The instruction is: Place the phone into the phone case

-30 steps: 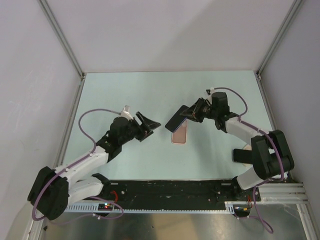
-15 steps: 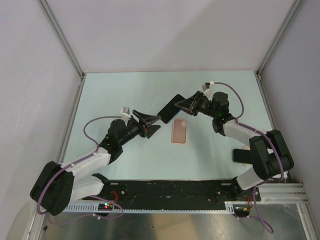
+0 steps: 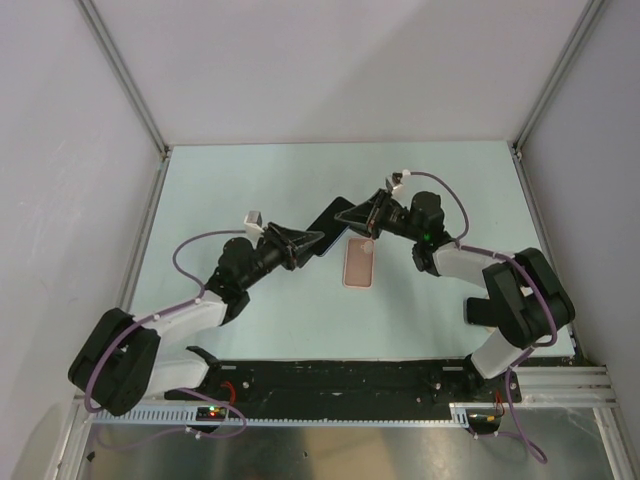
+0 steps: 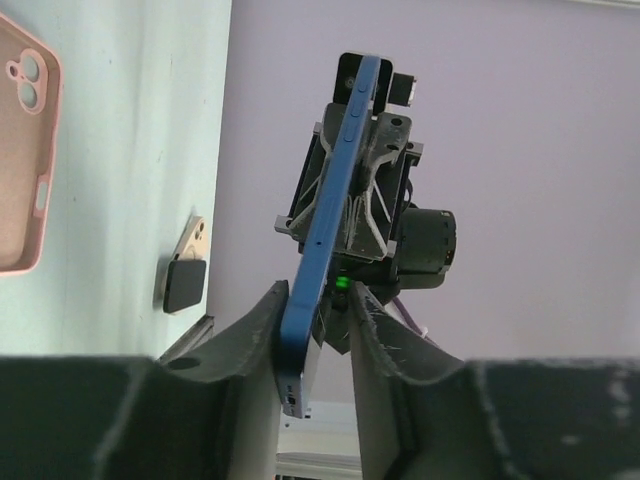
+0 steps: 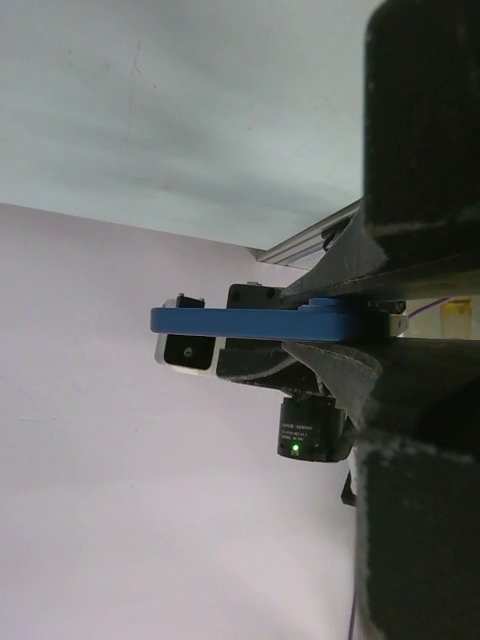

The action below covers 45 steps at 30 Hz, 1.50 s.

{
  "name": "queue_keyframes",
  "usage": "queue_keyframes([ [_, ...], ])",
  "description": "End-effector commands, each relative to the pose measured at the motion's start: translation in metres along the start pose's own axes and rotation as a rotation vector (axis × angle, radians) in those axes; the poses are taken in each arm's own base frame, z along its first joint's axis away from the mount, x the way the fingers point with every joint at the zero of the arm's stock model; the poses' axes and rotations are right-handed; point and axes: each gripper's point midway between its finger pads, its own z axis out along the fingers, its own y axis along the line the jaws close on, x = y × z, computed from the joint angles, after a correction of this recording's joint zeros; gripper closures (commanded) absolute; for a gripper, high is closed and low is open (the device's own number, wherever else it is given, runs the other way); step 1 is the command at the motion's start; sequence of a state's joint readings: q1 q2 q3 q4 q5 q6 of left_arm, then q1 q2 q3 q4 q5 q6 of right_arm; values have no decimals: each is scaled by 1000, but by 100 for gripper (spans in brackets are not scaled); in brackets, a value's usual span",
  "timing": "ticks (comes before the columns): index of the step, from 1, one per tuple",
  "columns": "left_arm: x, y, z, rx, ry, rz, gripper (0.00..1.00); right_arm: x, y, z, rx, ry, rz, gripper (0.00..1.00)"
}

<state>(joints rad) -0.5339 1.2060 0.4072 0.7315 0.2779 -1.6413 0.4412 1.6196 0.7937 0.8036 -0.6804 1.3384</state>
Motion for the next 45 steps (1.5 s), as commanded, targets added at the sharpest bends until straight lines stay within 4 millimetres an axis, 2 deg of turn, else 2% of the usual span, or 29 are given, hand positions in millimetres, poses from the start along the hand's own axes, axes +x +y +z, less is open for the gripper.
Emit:
queue_keyframes([
  [1, 0, -12, -1, 60, 10, 15, 73, 1, 19, 1, -81, 7, -40, 100],
  [5, 1, -8, -1, 57, 16, 21, 94, 1, 13, 2, -61, 6, -46, 99],
  [7, 2, -6, -1, 54, 17, 28, 98, 1, 8, 1, -37, 4, -56, 79],
  [8, 1, -6, -1, 55, 15, 34, 99, -1, 4, 0, -16, -4, -66, 63],
  [10, 0, -4, -3, 53, 6, 44, 100, -7, -8, -5, 45, -23, -91, 40],
  [12, -3, -1, -7, 50, -6, 54, 100, -17, -22, -15, 124, -58, -131, 24],
  [14, -8, 4, -12, 44, -26, 65, 100, -32, -36, -30, 215, -108, -176, 17],
  [18, -20, 22, -26, -3, -75, 96, 100, -71, -67, -70, 434, -220, -284, 14],
  [19, -22, 30, -30, -29, -86, 106, 100, -81, -70, -76, 487, -233, -344, 14],
  [20, -24, 32, -35, -37, -97, 118, 100, -88, -82, -82, 561, -234, -373, 14],
  [23, -29, 45, -47, -97, -127, 164, 100, -103, -112, -85, 762, -159, -475, 16],
  [26, -29, 46, -60, -125, -144, 210, 100, -115, -129, -80, 858, -104, -564, 20],
  [32, -28, 52, -78, -170, -152, 260, 100, -115, -156, -62, 948, 65, -728, 29],
  [38, -25, 47, -86, -169, -141, 281, 100, -93, -184, -46, 978, 270, -828, 32],
  [45, -24, 46, -86, -176, -128, 284, 100, -76, -200, -32, 984, 392, -875, 33],
])
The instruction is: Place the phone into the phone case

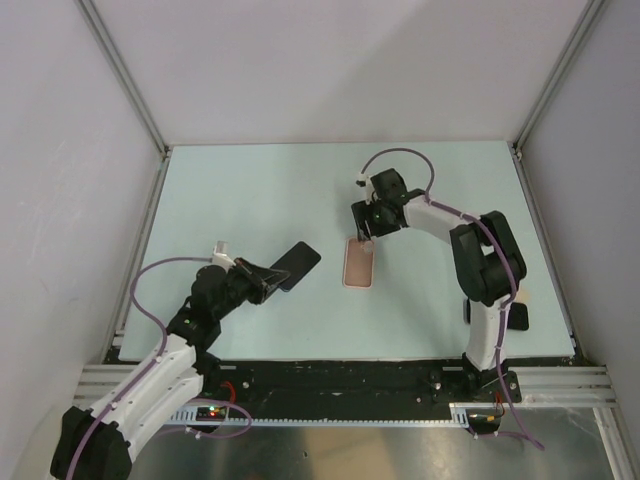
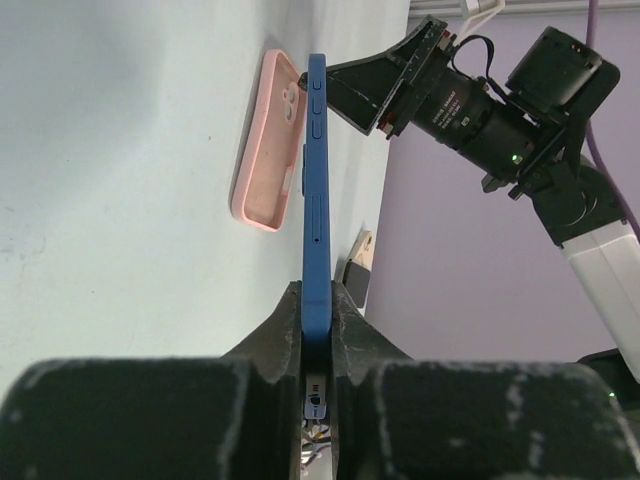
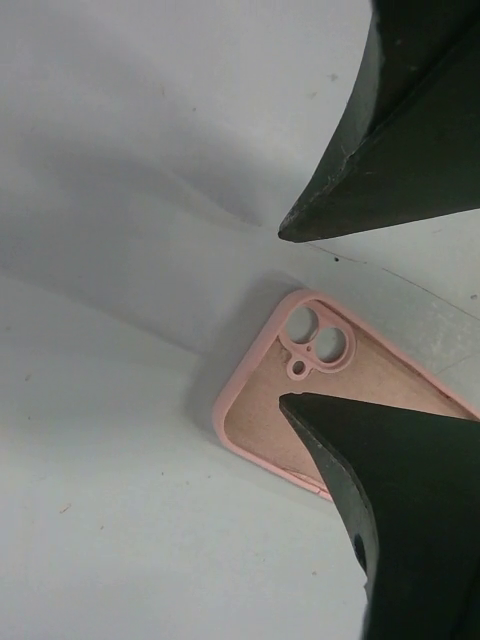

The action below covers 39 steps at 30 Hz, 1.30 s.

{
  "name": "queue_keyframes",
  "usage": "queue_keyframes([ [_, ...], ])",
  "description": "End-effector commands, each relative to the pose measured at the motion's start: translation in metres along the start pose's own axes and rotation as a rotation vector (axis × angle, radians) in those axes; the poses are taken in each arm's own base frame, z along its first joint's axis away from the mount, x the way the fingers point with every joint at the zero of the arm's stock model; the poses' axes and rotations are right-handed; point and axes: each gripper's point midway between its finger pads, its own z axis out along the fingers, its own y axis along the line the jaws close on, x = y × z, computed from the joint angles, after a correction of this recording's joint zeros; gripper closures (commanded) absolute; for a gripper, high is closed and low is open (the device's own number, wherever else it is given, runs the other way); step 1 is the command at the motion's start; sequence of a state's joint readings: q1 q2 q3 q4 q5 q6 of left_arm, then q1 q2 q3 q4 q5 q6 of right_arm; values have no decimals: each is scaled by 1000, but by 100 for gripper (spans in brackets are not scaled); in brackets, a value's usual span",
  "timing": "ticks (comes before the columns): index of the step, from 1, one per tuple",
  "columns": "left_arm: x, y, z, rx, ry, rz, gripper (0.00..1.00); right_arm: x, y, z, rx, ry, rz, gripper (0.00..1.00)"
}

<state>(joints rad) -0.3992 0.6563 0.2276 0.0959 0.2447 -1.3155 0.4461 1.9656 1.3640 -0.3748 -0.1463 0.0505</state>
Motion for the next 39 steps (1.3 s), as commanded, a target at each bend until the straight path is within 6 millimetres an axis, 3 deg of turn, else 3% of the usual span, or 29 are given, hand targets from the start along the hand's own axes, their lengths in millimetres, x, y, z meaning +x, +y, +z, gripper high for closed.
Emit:
queue_keyframes([
  [1, -5, -31, -4, 92, -4, 51, 100, -4, 6, 5, 7, 30, -112, 33],
  [6, -5, -32, -4, 94, -3, 51, 100, 8, 11, 14, 13, 77, -145, 38],
  [15, -6, -26, -4, 71, -10, 53, 100, 16, 12, 11, 27, 104, -101, 68],
  [20, -6, -22, -1, 46, 0, 74, 100, 21, 6, 0, 104, 111, 50, 82],
  [26, -8, -27, 6, 32, 14, 134, 100, 44, 13, -15, 141, 111, 234, 88],
  [33, -5, -48, 21, 45, 97, 213, 100, 66, 17, -27, 152, 98, 259, 86],
  [36, -1, -50, 28, 42, 134, 212, 100, 67, 20, -29, 147, 93, 291, 69],
  [39, 4, -48, 36, 30, 168, 215, 100, 63, 28, -32, 109, 69, 316, 42],
])
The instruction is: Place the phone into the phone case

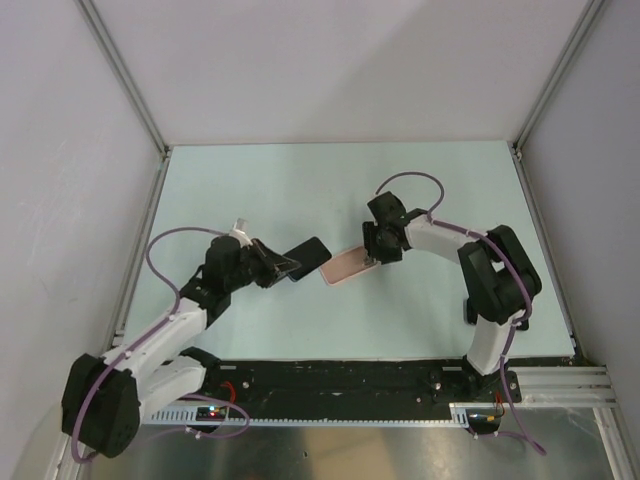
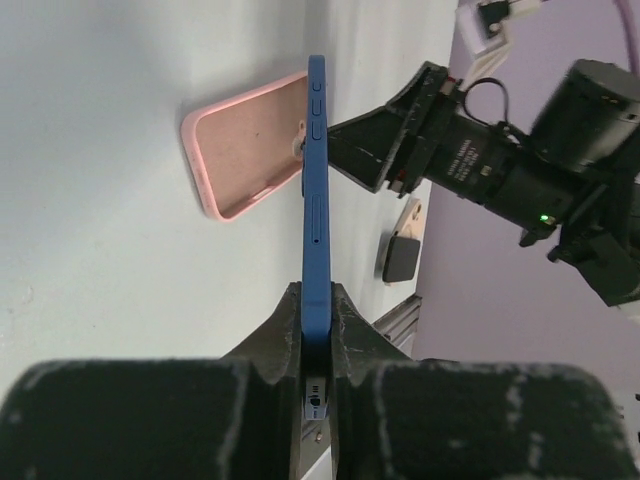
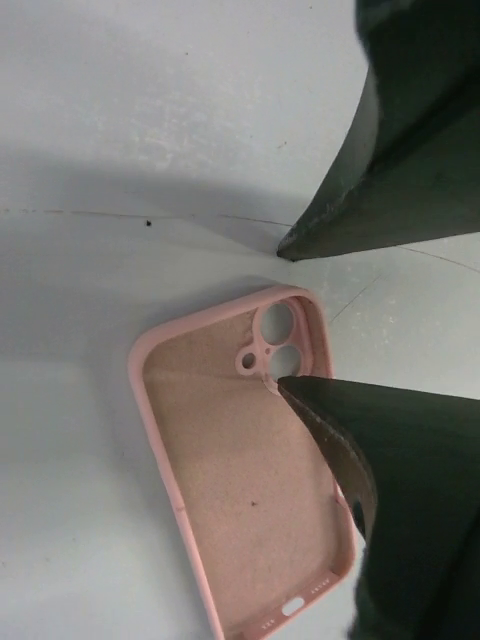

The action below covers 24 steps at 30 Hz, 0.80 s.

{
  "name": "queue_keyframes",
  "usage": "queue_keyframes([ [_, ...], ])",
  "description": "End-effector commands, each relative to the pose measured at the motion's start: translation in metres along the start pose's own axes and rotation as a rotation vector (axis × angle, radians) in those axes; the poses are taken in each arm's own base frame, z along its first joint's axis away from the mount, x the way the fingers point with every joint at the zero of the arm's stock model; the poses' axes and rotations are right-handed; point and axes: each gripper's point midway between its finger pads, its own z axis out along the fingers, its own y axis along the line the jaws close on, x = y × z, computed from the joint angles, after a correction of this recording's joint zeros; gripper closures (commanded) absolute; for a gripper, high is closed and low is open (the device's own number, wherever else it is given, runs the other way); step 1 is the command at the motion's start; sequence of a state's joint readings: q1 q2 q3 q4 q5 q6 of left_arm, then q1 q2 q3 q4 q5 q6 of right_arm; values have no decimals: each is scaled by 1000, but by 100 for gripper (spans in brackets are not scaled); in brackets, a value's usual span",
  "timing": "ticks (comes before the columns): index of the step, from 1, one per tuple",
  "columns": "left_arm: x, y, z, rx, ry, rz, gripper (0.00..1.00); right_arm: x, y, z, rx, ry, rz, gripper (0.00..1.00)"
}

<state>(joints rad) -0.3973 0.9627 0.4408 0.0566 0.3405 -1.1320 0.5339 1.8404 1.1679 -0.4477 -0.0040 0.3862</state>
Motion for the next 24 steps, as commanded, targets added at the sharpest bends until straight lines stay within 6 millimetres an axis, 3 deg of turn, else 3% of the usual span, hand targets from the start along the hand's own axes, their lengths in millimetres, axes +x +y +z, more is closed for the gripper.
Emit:
queue_keyframes([
  [1, -3, -37, 6, 116, 29, 83, 100, -6, 10, -18, -44, -55, 56, 36],
  [4, 2, -39, 18, 107, 57, 85, 100, -18, 8, -29, -76, -105, 98, 27],
  [10, 9, -50, 46, 108, 102, 88, 100, -47, 1, -46, -173, -195, 210, 27],
  [15, 15, -52, 68, 102, 135, 79, 100, -55, -2, -41, -206, -197, 267, 37],
  [24, 29, -48, 101, 95, 187, 47, 100, -51, -2, -25, -226, -158, 304, 59],
])
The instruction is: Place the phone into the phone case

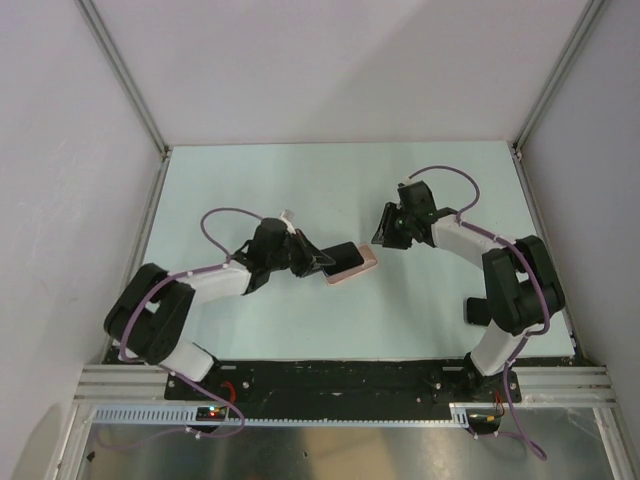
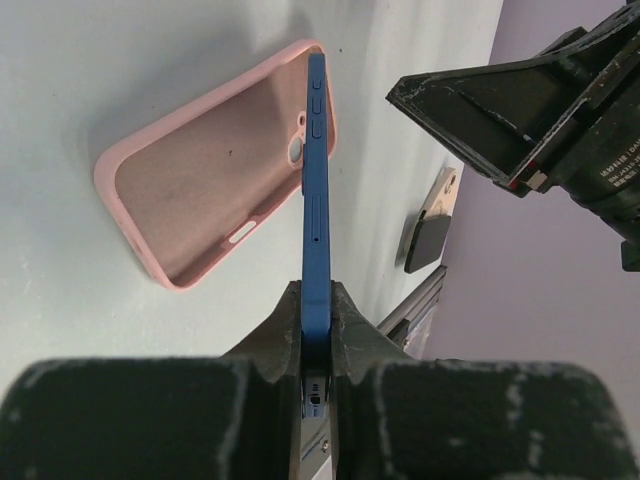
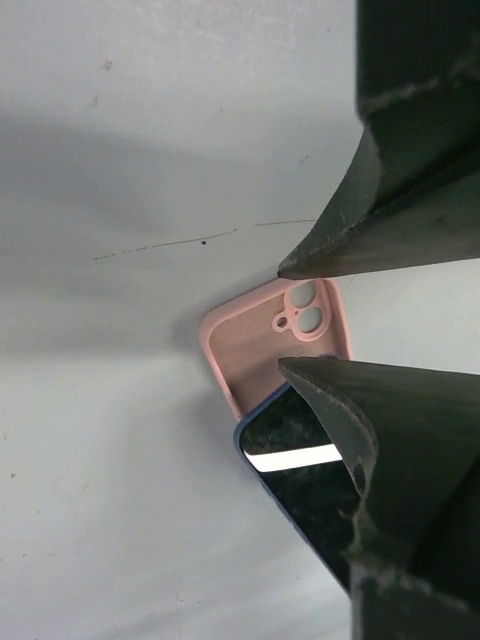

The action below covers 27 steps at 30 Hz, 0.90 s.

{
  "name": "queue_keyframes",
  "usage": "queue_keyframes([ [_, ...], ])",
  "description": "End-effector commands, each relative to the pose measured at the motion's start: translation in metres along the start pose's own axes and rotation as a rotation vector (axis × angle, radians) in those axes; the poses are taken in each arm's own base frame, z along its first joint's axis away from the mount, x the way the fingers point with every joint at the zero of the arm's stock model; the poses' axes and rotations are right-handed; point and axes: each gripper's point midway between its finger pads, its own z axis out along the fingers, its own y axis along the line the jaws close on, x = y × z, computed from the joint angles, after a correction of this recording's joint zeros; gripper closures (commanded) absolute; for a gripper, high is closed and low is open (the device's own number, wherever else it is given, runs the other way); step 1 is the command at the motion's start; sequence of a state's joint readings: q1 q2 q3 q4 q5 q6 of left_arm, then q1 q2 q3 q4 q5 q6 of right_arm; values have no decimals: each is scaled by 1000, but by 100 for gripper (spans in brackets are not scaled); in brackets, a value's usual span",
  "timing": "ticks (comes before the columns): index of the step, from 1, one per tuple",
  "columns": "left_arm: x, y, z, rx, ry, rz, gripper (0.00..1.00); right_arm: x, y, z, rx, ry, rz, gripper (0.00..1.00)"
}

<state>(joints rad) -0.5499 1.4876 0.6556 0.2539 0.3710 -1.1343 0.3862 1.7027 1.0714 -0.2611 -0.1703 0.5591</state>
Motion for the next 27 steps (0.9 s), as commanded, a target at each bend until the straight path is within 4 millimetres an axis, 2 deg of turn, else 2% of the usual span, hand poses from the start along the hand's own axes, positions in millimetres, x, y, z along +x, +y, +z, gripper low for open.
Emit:
queue_keyframes([
  [1, -9, -43, 11, 140, -13, 24, 100, 2, 3, 9, -26, 10, 32, 62],
  [5, -5, -40, 20, 143, -1, 3, 100, 8, 0, 13, -6, 26, 36, 69],
  [12, 4, -31, 33, 134, 22, -49, 100, 20, -3, 20, 20, 52, 36, 76],
  [27, 18, 1, 55, 92, 69, -158, 100, 33, -3, 31, 23, 80, 32, 77],
])
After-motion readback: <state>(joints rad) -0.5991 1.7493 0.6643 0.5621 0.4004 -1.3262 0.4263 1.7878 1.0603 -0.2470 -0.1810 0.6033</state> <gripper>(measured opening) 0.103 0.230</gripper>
